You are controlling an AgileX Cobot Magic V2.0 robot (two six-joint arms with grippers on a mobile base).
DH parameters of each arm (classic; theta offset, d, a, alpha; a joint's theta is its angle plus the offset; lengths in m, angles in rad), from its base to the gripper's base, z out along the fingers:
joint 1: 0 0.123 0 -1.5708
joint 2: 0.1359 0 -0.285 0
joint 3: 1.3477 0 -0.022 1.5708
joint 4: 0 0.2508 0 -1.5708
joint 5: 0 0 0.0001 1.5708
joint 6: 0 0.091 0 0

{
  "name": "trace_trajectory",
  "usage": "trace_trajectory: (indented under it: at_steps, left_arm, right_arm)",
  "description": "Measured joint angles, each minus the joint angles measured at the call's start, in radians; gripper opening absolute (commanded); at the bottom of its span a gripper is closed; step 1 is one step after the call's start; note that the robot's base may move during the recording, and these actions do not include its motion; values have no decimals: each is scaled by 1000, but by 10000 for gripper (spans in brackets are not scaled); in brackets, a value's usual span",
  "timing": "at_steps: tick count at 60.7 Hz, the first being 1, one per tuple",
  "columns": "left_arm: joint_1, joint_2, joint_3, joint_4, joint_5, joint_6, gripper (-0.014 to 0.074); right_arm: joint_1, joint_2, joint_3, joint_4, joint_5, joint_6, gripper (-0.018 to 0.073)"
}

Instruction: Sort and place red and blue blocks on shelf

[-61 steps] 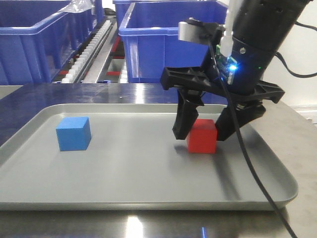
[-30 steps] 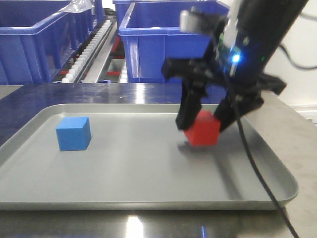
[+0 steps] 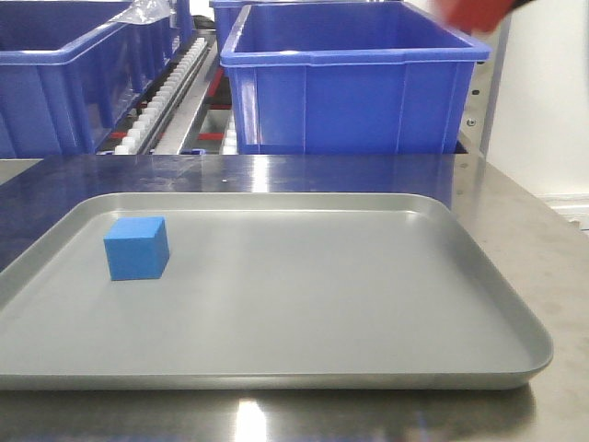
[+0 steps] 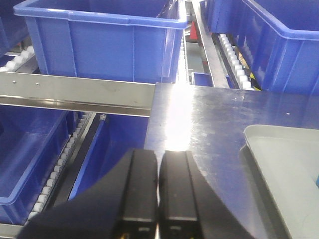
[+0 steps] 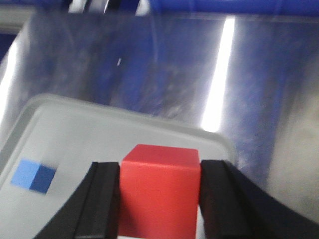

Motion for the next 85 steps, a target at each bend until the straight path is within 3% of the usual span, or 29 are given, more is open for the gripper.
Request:
trace_trajectory:
  at_steps: [16,30,48,85]
  left_arm:
    - [0,0,0,0,0,0,122]
    - [0,0,0,0,0,0,122]
    - [0,0,0,0,0,0,122]
    - [0,0,0,0,0,0,122]
  right_arm:
    - [-150,-290,225,-13,-136,0,55]
    - [-223,-497,453,-15,-216,0,55]
    - [-237,-592,590,-15,-291,0,55]
    - [-237,-592,593,-15,-309,0,55]
